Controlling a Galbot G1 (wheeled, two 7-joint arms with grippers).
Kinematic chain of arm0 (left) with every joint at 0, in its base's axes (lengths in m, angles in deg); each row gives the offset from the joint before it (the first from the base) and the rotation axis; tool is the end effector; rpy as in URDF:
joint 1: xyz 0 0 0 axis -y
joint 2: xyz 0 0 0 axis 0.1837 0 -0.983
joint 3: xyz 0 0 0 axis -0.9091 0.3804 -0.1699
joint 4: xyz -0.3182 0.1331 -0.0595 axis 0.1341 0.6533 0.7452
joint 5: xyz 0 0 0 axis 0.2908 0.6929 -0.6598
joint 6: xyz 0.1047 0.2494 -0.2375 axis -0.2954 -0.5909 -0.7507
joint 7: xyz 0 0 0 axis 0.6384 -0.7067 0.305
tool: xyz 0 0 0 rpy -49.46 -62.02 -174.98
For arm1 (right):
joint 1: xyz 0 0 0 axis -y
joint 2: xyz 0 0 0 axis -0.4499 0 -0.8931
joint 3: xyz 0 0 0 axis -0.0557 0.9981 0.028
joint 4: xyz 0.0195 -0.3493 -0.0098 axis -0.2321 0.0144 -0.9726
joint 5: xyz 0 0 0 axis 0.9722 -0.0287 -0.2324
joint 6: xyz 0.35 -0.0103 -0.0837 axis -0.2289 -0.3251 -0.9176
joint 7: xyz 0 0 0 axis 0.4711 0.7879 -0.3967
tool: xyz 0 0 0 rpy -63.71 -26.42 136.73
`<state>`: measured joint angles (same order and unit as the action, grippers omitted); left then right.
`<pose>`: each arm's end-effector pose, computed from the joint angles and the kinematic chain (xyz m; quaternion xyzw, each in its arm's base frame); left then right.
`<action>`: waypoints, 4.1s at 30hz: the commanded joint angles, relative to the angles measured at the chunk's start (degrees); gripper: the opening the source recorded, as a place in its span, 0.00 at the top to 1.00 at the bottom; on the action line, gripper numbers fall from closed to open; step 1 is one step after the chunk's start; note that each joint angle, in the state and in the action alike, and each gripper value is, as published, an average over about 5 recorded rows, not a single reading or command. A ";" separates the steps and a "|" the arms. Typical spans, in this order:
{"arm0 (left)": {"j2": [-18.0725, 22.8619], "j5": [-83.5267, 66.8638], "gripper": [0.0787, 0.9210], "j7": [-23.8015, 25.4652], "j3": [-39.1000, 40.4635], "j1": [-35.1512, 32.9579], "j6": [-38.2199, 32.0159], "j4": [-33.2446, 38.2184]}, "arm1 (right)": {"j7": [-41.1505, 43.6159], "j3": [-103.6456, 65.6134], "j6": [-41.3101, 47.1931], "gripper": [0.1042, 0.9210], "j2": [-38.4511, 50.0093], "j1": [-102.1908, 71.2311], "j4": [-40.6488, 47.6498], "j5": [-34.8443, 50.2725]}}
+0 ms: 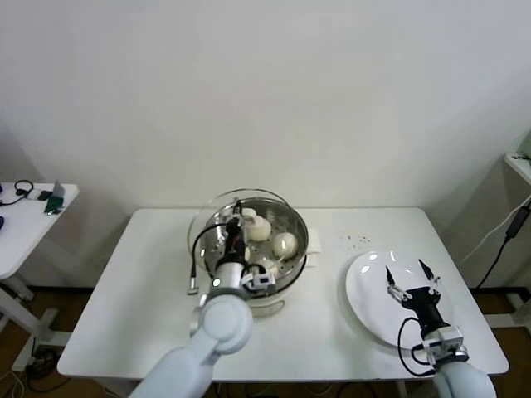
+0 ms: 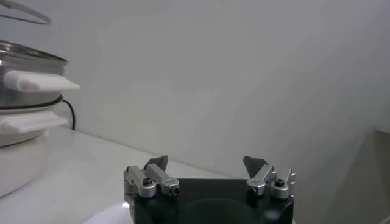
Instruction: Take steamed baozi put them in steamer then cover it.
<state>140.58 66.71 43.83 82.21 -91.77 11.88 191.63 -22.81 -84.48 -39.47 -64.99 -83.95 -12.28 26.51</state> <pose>0.3139 -0.1275 -0.2436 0.0114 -0.7367 -0.6761 0.0026 0.2371 -0.1567 -0.3741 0.0216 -0.9892 0.1388 0.0412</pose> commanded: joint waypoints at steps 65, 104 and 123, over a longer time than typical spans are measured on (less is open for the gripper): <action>1.99 2.17 0.80 1.11 3.04 2.40 2.65 -6.32 | 2.00 -2.97 0.28 0.12 -3.63 -0.21 0.04 1.11; -5.33 -71.63 0.12 -24.12 -41.19 -31.22 -40.89 15.36 | 4.19 -1.00 0.94 0.12 -2.48 -0.06 -1.49 2.74; 3.39 -86.61 0.12 -14.81 -53.04 -38.45 -52.69 -0.46 | 5.54 0.34 -0.53 0.12 -0.44 -1.67 -2.44 4.49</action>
<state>140.37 -9.46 27.10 36.85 -126.04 -30.39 197.45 -17.71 -84.37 -39.50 -66.03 -85.14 -14.73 30.44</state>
